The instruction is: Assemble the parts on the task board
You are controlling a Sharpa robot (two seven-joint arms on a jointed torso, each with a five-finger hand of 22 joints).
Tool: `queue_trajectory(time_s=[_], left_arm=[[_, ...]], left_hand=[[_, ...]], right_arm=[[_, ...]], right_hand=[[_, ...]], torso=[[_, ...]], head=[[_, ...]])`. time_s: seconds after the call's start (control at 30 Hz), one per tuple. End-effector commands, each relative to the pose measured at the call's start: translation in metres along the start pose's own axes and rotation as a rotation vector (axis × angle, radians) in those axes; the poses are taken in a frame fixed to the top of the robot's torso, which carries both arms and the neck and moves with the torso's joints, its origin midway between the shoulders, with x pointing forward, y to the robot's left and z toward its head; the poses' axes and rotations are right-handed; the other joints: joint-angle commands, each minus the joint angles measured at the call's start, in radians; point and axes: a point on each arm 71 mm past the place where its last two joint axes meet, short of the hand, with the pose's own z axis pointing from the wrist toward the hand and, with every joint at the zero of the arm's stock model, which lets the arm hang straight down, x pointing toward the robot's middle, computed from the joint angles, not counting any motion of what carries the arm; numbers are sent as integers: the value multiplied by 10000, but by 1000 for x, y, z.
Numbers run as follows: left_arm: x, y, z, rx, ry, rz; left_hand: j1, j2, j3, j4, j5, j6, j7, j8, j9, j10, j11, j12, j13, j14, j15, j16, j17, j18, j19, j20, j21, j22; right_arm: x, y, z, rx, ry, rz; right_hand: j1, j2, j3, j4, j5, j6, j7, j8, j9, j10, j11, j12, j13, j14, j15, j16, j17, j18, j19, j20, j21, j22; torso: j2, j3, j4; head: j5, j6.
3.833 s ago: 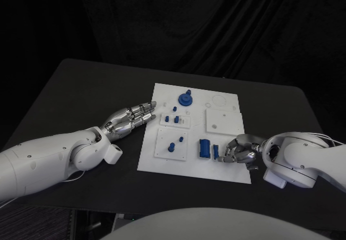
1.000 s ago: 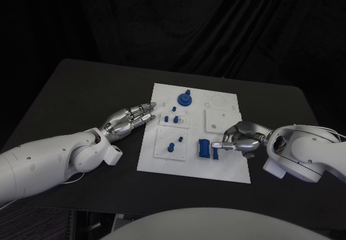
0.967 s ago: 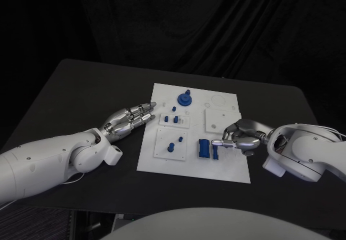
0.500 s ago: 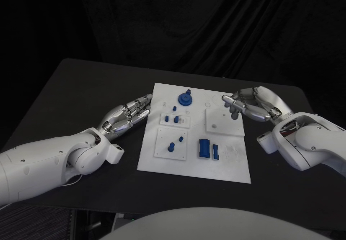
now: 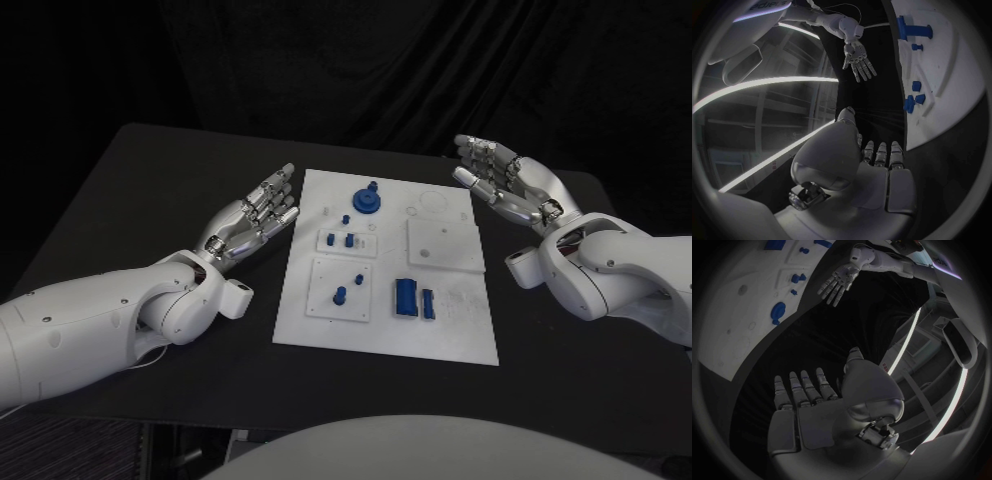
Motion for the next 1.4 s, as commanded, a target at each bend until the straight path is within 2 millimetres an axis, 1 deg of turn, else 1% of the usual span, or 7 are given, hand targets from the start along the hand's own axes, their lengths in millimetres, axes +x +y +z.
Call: queue_trajectory(time_s=[0.03,0.57,0.6,0.67,0.77,0.87,1.4], left_arm=[[0,-14,2,1910,-258,309],[2,-13,6,2003,-262,357],[1,2,6,36,-273,269],[1,1,7,31,-357,266],[2,0,9,11,-626,253],[3,-3,13,-45,-1156,217],[14,-21,35,-1141,-5032,-490]], left_hand=[[-88,18,-48,5,-35,-59,10,-45,-15,6,-46,-32,-10,14,-264,-37,-11,-192,19,-57,-45,-8],[-144,48,-60,4,-10,-75,32,-43,-14,-6,-94,-34,-13,14,-317,-37,-11,-207,10,-117,-53,-26],[-4521,-505,770,-874,-1480,-602,649,-280,-257,-129,345,-66,-46,14,305,-37,-11,-494,-9,-209,-71,-67],[-5172,-577,880,-984,-1689,-694,741,-280,-257,-129,345,-66,-46,14,305,-37,-11,-610,-9,-209,-71,-67],[-6253,-709,1086,-1189,-2050,-839,886,-280,-257,-129,449,-66,-46,14,305,-37,-11,-661,-9,-209,-71,-67],[-7333,-843,1274,-1417,-2411,-979,1026,-280,-257,-129,1231,-66,-46,14,305,-37,-11,-768,-9,-209,-71,-67],[-10769,-1770,2581,-2088,-3556,-1910,2058,-280,-257,-129,1231,-66,-46,14,305,-37,-11,-1625,-9,-209,-71,-67]], right_arm=[[2,-1,1,-391,443,712],[2,-9,-1,-589,498,761],[2,-9,0,-393,379,610],[3,-9,2,-368,320,675],[7,-9,6,-285,131,883],[14,-10,15,-98,-241,1306],[75,-14,59,1894,-2532,4336]], right_hand=[[-33,-95,129,1,6,-505,-330,-29,-263,-309,-332,-138,-422,-519,-266,-132,-222,11,-247,-40,-49,-435],[-33,-167,210,-3,69,-1131,-1196,-343,-985,-756,-997,-564,-1372,-1200,-1220,-469,-504,607,-470,-390,-96,-924],[-3711,-880,1008,-1113,-644,-1366,-499,-1242,-1548,-949,-1061,-1379,-1911,-1513,-1538,-1177,-684,11,-717,-1278,-204,-1553],[-5767,-880,1412,-1648,-945,-1366,-188,-1656,-1548,-949,-1061,-1774,-1911,-1513,-1538,-1177,-684,-851,-717,-1733,-204,-1553],[-7841,-880,2374,-2210,-1687,-1366,575,-2668,-1548,-949,-1061,-2739,-1911,-1513,-1538,-1177,-684,-851,-717,-2849,-204,-1553],[-9073,-880,2374,-2933,-1687,-1366,575,-2668,-1548,-949,-1061,-2739,-1911,-1513,-1538,-1177,-684,-851,-717,-2849,-204,-1553],[-10495,-880,2374,-2933,-1687,-1366,575,-2668,-1548,-949,-1061,-2739,-1911,-1513,-1538,-1177,-684,-851,-717,-2849,-204,-1553]], torso=[[14,-6,-7],[-13,-13,9],[3,-14,4],[-21,5,-12],[-99,65,-62],[-253,184,-160],[-1397,1073,-895]], head=[[9,-2],[-46,-2],[-33,5],[-27,47],[-6,183],[33,451],[330,2450]])
